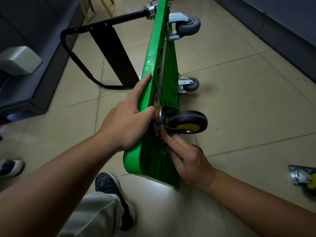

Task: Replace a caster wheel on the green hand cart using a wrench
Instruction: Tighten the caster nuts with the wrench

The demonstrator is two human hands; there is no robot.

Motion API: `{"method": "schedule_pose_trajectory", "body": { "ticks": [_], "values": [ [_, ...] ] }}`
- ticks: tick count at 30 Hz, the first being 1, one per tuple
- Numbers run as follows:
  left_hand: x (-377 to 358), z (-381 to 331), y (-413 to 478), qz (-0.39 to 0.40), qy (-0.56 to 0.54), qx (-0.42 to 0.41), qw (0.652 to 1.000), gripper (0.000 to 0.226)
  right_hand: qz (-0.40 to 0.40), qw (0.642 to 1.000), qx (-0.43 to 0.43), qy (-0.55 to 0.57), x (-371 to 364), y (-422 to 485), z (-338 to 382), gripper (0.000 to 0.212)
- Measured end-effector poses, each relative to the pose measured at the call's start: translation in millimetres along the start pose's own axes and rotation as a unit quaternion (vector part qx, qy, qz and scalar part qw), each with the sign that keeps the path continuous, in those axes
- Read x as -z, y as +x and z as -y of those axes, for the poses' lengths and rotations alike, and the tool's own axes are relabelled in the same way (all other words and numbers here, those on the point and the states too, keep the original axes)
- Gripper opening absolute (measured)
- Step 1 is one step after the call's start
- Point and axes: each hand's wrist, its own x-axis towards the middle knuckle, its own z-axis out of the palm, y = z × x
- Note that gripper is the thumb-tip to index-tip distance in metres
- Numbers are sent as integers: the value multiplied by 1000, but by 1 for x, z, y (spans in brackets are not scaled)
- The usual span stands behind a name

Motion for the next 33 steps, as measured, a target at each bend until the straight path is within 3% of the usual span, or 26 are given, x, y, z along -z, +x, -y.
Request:
{"method": "schedule_pose_trajectory", "body": {
  "ticks": [3,6,8,12,14,18,23,26,33],
  "values": [
    [0,0,-1,-2,1,1,1000,79,-3,997,-50,54,0,-5,19,55],
    [0,-1,0,-11,10,0,1000,79,23,977,-156,145,2,-7,48,59],
    [0,-2,0,-12,17,0,1000,79,32,942,-236,237,5,-3,70,57],
    [-2,-1,0,-12,26,-5,1000,77,0,837,-350,421,18,23,100,41],
    [-2,-1,2,-14,28,-12,999,77,-9,819,-372,438,21,27,101,41],
    [1,0,1,-2,7,-17,1000,77,-4,882,-322,344,18,0,98,48],
    [2,0,-1,15,-14,-13,1000,78,-11,981,-149,123,22,-27,60,50],
    [3,1,0,19,-21,-13,1000,79,-46,992,-102,64,17,-17,37,49],
    [2,4,-1,17,-22,-11,1000,79,-35,995,-34,87,-1,2,4,49]
  ]
}}
